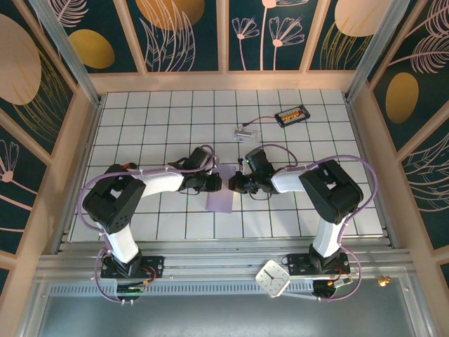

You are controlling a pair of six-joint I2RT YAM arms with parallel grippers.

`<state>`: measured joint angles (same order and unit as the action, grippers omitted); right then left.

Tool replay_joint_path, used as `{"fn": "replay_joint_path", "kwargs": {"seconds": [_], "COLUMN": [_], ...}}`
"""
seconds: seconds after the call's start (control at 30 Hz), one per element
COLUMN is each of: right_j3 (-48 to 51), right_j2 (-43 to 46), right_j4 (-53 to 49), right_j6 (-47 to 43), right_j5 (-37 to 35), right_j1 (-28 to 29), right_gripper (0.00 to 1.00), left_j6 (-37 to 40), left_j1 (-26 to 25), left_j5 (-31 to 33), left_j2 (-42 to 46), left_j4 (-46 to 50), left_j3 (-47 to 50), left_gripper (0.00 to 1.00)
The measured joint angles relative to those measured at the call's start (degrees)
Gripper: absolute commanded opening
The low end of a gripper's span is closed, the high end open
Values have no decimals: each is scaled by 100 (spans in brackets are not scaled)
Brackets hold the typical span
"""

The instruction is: Fold a paper plane with a square sheet of paper (pick it up from the middle)

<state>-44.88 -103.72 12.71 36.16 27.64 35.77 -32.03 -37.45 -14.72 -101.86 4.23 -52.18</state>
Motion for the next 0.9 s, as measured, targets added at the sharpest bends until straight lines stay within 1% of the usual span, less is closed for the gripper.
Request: {"fn": "replay_joint_path", "kwargs": {"seconds": [0.17,0.33,0.43,0.53,0.73,0.9], "right_j3": [0,0,0,0,0,0], "right_j2": [-22,-22,-22,-22,-22,-22], "right_j4": [7,15,15,17,15,17], "right_j6": [-24,-26,-26,-26,-26,-26], "right_j5": [50,55,55,55,55,55], "right_j1": [-20,-22,-20,-22,-20,-22], "right_gripper": [0,0,0,0,0,0], "left_j6": [0,-26,-118,-168,-142,-76], "left_j1": [83,118,195,227,251,437], "left_j5": [22,-7,-144,-293,-295,-164], "left_j2": [-15,92,262,376,-157,-553], "left_j4": [-232,-313,-348,-494,-494,-466], "left_j3": [186,264,282,216,-275,-442], "left_gripper": [13,17,18,16,11,8]}}
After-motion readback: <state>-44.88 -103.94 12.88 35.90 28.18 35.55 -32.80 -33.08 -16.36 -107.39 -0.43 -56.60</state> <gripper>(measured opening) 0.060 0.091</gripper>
